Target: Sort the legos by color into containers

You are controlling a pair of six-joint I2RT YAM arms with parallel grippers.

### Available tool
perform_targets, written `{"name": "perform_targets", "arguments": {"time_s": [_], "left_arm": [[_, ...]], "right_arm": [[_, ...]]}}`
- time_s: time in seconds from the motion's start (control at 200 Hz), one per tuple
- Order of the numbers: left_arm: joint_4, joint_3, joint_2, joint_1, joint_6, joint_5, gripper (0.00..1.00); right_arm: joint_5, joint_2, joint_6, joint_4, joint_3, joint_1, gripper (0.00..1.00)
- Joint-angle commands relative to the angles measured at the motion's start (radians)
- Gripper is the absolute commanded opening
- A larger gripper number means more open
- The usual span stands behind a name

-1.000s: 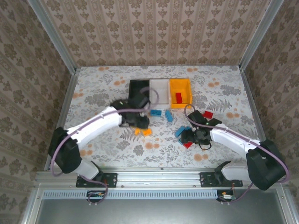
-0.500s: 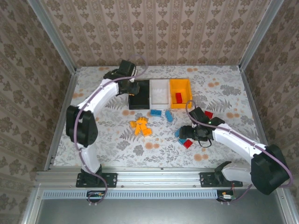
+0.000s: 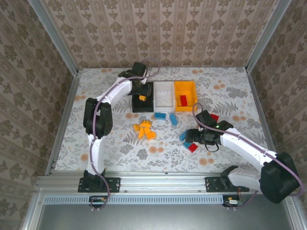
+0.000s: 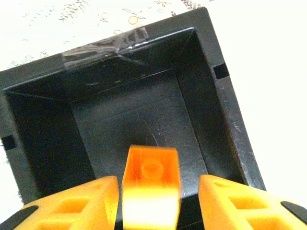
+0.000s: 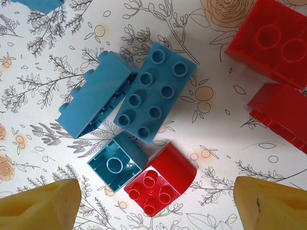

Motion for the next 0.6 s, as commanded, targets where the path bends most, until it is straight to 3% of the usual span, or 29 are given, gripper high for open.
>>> {"name": "perform_targets", "arguments": {"time_s": [0.0,0.24,0.595], "left_arm": [[-0.035,0.017,0.003,0.002,0.006,0.035,0.55],[-0.016,-0.064,-0.121,0.003,-0.02,0.046,0.68],[0.043,-0.359,-0.442,-0.013,-0.085,0.077,0.78]], "right_arm": [[0.007,0.029,0.006,-0.043,0.011,-0.003,0.84],[-0.029,0.06,0.018,-0.031,-0.022,0.009,0.83],[-0.027,0.069,0.064,0.03,-0.025,0.012,0.82]]}}
